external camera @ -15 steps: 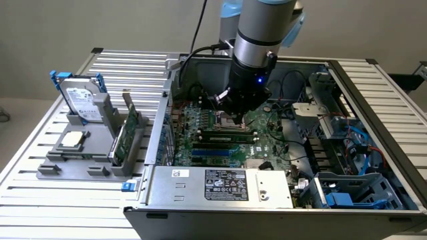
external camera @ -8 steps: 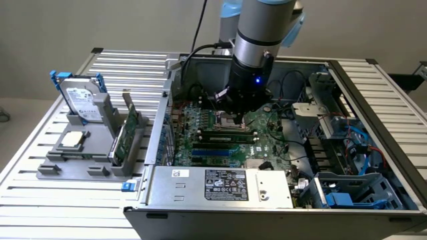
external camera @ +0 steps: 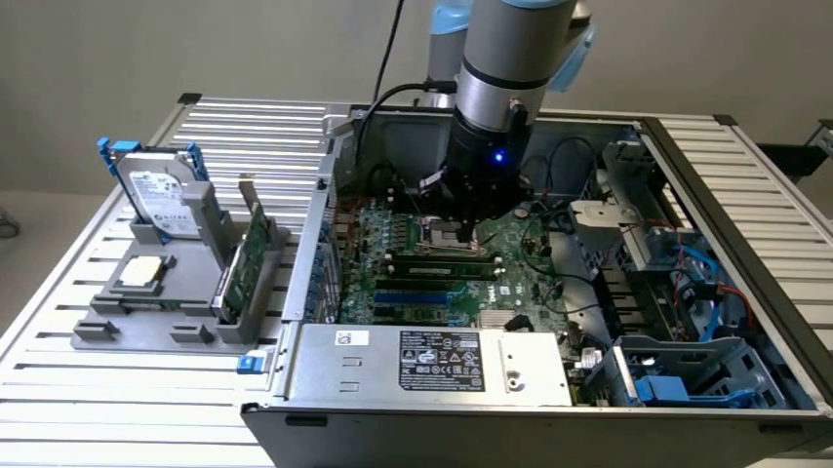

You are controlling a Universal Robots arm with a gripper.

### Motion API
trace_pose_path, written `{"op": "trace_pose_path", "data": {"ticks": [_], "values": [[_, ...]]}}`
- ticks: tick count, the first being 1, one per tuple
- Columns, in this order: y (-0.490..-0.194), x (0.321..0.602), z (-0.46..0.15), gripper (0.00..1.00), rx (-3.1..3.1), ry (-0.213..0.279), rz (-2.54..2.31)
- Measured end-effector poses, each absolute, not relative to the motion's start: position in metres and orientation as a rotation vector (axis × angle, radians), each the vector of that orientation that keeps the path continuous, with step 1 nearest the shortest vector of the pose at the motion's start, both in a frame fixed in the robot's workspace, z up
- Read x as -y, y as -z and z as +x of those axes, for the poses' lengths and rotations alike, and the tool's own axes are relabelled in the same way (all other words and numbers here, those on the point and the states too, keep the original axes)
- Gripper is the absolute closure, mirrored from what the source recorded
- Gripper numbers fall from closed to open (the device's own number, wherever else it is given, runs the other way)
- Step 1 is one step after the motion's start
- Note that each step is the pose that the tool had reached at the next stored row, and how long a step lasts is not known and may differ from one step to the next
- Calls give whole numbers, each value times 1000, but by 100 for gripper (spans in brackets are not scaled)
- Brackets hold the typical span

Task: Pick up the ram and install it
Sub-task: 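Press down the ram until it locks into place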

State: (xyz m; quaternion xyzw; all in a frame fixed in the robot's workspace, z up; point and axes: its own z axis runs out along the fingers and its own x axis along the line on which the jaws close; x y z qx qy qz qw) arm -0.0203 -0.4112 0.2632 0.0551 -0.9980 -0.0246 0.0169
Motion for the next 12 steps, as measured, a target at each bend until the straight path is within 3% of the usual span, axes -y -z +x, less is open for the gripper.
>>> {"op": "trace_pose_path", "data": {"ticks": [12], "values": [[-263,414,-20,89,3107,76,95]]}}
